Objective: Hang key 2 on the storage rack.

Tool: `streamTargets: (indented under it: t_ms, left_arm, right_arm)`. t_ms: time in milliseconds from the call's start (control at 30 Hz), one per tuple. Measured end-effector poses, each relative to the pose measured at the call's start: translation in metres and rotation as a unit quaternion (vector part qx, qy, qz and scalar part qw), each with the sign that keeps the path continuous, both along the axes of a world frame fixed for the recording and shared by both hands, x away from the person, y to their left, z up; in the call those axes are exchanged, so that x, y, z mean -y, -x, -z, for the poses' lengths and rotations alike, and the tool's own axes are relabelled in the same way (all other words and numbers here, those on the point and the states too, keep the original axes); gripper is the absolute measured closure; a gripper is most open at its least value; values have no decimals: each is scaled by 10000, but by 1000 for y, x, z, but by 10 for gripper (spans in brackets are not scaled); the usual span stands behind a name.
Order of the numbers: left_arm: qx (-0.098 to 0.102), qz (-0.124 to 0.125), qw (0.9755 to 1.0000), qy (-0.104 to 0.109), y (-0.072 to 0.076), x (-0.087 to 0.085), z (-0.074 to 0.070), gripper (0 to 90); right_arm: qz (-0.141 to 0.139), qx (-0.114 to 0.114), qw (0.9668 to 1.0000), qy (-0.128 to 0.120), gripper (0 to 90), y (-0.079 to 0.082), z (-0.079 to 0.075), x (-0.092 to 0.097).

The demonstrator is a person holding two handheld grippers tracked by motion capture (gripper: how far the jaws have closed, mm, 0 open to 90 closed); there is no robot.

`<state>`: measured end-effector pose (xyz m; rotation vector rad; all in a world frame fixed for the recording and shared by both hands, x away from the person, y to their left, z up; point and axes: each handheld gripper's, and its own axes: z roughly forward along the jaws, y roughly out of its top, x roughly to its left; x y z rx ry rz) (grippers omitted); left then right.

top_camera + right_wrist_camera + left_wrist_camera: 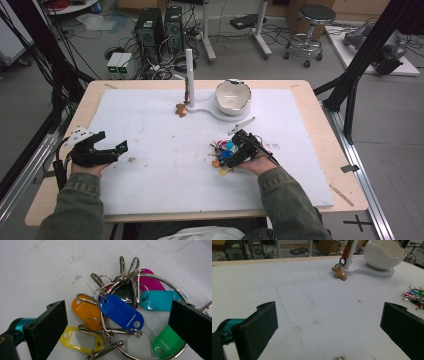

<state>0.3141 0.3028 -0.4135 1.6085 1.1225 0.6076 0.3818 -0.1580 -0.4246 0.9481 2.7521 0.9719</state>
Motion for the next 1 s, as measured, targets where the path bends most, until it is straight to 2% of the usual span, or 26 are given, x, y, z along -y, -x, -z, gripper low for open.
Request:
streamTargets:
  t_ms: [300, 333, 467, 600, 700, 833, 867, 1000]
  left_arm:
    - [9, 4, 10000, 7, 0, 0, 0, 17]
    - [8, 8, 10000, 3, 0, 0, 0, 17]
    - [5, 19, 10000, -4, 0, 1, 0, 16]
    - [3, 15, 10000, -9, 0, 1, 0, 17]
    - [-3, 19, 10000, -13, 0, 1, 0, 17]
    - [-4, 21, 10000, -14, 0, 1, 0, 17]
    - [-4, 22, 10000, -12, 0, 1, 0, 17]
    - [-6, 23, 10000, -12, 0, 1, 0, 17]
  right_arm:
    - [-157, -140, 9996, 192, 65, -3, 4, -5]
    - [-108, -155, 9996, 213, 80, -2, 4, -5]
    - [-227, -223, 9993, 183, 217, -2, 4, -6]
    - [-156, -177, 9993, 288, 295, -4, 4, -7]
    - [-252, -77, 9995, 198, 385, -3, 3, -7]
    - [-343, -67, 9993, 119, 615, -3, -1, -6]
    - [-370, -123, 9992, 98, 691, -3, -2, -6]
    - [-514, -109, 9986, 88, 849, -2, -3, -7]
